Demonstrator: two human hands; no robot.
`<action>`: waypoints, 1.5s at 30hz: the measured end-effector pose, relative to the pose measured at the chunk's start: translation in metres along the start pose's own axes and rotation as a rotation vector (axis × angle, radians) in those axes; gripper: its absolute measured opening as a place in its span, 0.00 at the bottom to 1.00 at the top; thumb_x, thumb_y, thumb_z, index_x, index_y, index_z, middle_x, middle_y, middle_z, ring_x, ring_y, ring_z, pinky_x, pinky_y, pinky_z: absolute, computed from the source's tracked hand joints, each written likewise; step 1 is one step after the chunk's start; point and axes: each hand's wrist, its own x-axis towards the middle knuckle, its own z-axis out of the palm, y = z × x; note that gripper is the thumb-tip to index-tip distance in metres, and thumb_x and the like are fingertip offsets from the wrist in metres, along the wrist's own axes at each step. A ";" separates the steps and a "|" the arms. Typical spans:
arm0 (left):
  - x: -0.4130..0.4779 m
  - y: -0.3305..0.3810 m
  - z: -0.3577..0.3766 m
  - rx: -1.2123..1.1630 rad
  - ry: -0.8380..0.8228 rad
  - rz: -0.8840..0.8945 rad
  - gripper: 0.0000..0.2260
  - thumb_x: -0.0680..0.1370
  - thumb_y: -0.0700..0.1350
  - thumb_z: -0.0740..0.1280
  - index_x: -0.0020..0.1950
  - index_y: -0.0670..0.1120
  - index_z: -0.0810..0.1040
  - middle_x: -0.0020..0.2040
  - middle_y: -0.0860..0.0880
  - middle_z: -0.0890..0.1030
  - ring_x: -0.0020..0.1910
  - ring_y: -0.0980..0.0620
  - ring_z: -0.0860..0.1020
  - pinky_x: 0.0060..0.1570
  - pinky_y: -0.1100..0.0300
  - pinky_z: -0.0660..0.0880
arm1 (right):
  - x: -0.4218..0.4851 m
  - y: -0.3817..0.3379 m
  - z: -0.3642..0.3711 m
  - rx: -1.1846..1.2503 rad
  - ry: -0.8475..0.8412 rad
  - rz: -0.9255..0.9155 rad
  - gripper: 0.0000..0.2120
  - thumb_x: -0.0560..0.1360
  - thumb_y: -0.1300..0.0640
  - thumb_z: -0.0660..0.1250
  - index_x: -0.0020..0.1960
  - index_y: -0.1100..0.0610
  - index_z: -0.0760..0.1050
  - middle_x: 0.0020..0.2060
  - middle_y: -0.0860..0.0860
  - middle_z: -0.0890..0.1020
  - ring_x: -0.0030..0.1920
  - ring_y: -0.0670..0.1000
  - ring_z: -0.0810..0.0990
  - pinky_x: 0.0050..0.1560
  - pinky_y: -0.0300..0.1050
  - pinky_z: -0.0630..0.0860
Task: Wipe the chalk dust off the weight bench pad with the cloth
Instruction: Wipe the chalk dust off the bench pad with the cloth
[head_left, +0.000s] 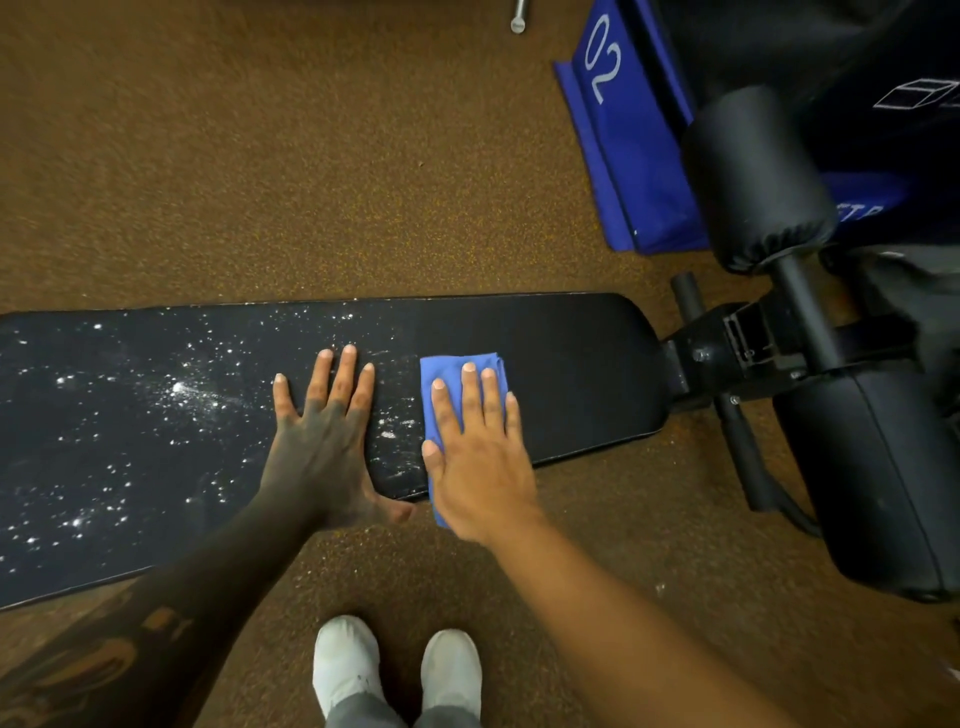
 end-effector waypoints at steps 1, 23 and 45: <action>0.000 0.000 0.001 -0.001 0.003 -0.003 0.72 0.51 0.87 0.55 0.81 0.40 0.46 0.83 0.41 0.43 0.81 0.40 0.41 0.75 0.28 0.46 | 0.001 0.000 0.001 0.002 0.001 -0.004 0.32 0.78 0.42 0.34 0.79 0.51 0.34 0.79 0.58 0.37 0.77 0.58 0.31 0.77 0.61 0.37; -0.013 -0.034 0.004 -0.022 -0.013 0.010 0.74 0.51 0.89 0.51 0.79 0.40 0.33 0.80 0.41 0.31 0.78 0.42 0.29 0.77 0.36 0.37 | 0.060 -0.029 -0.013 -0.022 0.033 -0.046 0.30 0.83 0.45 0.47 0.81 0.51 0.41 0.80 0.56 0.40 0.79 0.58 0.36 0.77 0.60 0.40; -0.020 -0.065 0.002 -0.027 -0.008 0.067 0.72 0.52 0.88 0.52 0.80 0.43 0.36 0.81 0.43 0.33 0.79 0.42 0.32 0.77 0.34 0.39 | 0.060 -0.058 -0.011 -0.025 -0.008 -0.004 0.30 0.83 0.44 0.47 0.81 0.49 0.40 0.80 0.55 0.39 0.79 0.58 0.35 0.77 0.61 0.40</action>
